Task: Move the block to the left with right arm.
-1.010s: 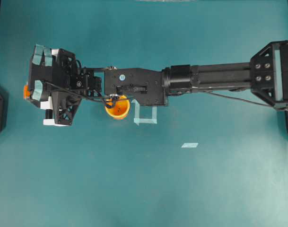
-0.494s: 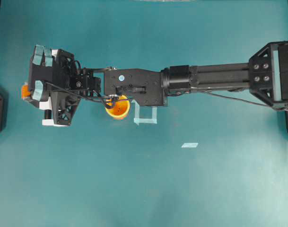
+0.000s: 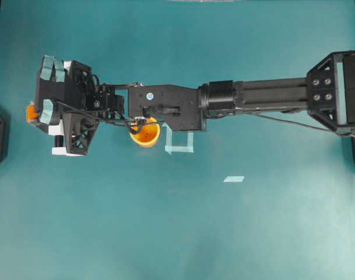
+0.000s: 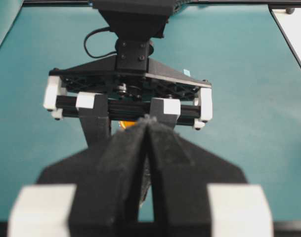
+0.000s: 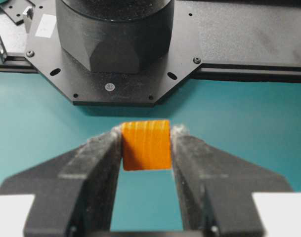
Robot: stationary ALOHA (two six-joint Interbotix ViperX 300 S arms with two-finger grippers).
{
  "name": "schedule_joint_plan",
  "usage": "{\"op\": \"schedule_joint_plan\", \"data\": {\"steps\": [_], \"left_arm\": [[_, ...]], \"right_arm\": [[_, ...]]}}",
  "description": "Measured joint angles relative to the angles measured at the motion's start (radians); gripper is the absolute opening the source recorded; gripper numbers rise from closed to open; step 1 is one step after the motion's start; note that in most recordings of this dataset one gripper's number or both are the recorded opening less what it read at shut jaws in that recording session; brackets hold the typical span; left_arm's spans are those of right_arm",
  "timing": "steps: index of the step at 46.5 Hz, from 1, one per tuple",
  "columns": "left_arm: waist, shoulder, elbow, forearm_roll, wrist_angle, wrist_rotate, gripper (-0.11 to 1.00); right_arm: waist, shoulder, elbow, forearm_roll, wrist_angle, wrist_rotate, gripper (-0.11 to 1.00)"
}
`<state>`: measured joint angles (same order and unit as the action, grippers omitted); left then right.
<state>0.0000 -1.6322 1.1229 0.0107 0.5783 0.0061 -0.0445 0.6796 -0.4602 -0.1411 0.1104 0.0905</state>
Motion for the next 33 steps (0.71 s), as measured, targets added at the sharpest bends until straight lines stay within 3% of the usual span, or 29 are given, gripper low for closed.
{"op": "schedule_joint_plan", "data": {"steps": [33], "left_arm": [[-0.002,0.0,0.0,-0.002,-0.012,0.0,-0.01]], "right_arm": [[0.009,0.0,0.0,0.0,0.0,-0.002,0.4]]}}
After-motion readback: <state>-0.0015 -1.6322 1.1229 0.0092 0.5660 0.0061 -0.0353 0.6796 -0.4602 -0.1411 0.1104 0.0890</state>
